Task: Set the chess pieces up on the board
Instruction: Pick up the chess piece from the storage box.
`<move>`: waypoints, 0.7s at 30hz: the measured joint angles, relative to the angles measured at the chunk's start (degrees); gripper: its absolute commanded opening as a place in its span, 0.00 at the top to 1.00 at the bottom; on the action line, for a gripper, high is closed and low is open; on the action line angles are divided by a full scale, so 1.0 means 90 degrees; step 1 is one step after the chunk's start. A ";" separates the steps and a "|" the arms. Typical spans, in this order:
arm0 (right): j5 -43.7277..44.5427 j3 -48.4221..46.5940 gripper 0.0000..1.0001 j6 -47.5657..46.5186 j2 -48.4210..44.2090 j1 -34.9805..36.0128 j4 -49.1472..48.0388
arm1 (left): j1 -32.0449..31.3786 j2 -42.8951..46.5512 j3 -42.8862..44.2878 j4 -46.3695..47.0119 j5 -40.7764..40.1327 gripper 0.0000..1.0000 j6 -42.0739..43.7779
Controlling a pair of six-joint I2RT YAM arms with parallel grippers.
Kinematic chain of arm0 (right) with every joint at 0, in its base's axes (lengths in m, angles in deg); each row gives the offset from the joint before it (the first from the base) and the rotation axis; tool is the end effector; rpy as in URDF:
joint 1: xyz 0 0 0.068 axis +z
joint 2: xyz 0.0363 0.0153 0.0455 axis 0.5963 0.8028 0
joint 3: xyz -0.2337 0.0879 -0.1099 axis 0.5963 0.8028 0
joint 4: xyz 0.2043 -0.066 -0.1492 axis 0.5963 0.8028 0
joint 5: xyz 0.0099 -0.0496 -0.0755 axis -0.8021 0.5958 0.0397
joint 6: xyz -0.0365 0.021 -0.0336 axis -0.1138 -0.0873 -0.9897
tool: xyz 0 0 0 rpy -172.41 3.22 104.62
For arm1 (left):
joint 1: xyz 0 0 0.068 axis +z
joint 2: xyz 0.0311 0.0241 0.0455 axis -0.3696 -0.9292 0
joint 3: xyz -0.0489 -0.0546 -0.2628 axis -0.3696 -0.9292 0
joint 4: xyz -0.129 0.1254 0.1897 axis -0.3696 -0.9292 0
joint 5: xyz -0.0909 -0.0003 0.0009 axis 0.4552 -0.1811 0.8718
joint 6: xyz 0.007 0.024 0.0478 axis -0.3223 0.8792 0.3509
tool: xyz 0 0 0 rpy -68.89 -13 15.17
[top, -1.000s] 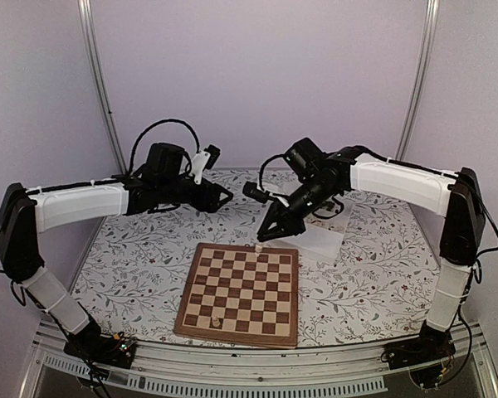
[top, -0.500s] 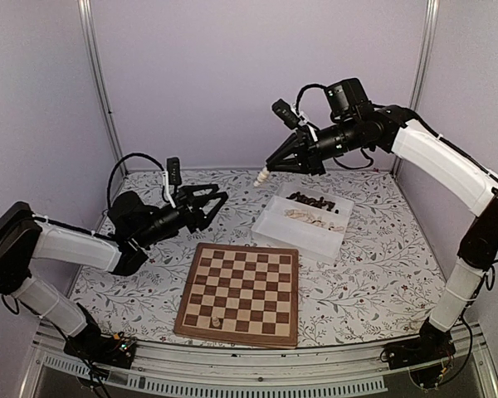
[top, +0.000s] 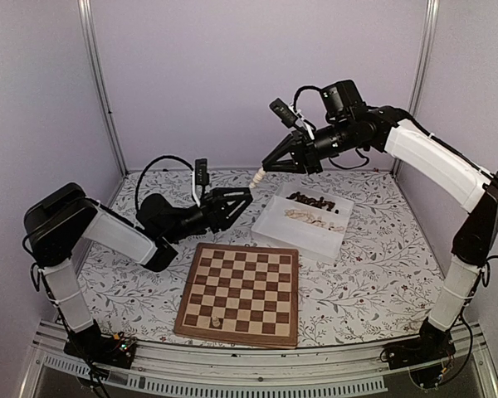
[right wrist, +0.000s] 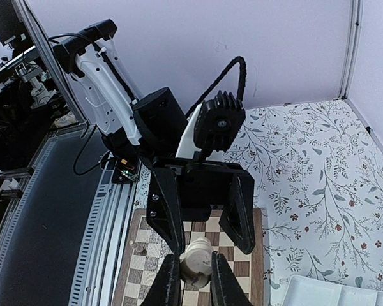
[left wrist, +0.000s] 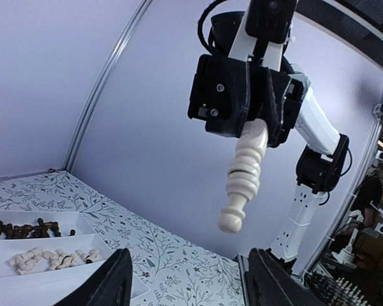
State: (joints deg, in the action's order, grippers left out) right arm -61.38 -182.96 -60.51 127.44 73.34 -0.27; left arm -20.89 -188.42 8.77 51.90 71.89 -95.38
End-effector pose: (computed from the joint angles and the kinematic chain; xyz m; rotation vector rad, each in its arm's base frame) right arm 0.2981 0.2582 0.3975 -1.4653 1.5552 1.1731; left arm 0.2451 -0.2476 0.2222 0.4990 1.2798 -1.5276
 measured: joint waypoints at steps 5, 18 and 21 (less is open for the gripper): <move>-0.0044 0.0000 0.98 0.0039 0.0024 0.0000 -0.0002 | 0.0000 -0.0347 0.0396 0.0049 0.0289 0.50 -0.0272; -0.0010 0.0000 0.99 0.0049 0.0216 0.0000 -0.0002 | 0.0000 -0.0551 0.0614 0.0153 0.0726 0.53 -0.0566; 0.0036 0.0000 0.99 0.0049 0.0272 0.0000 0.0002 | 0.0000 -0.0551 0.0614 0.0175 0.0746 0.57 -0.0593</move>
State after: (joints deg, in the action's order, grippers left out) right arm -61.05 -182.96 -60.07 129.89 73.34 -0.24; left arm -20.89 -193.38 14.30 53.47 78.60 -100.71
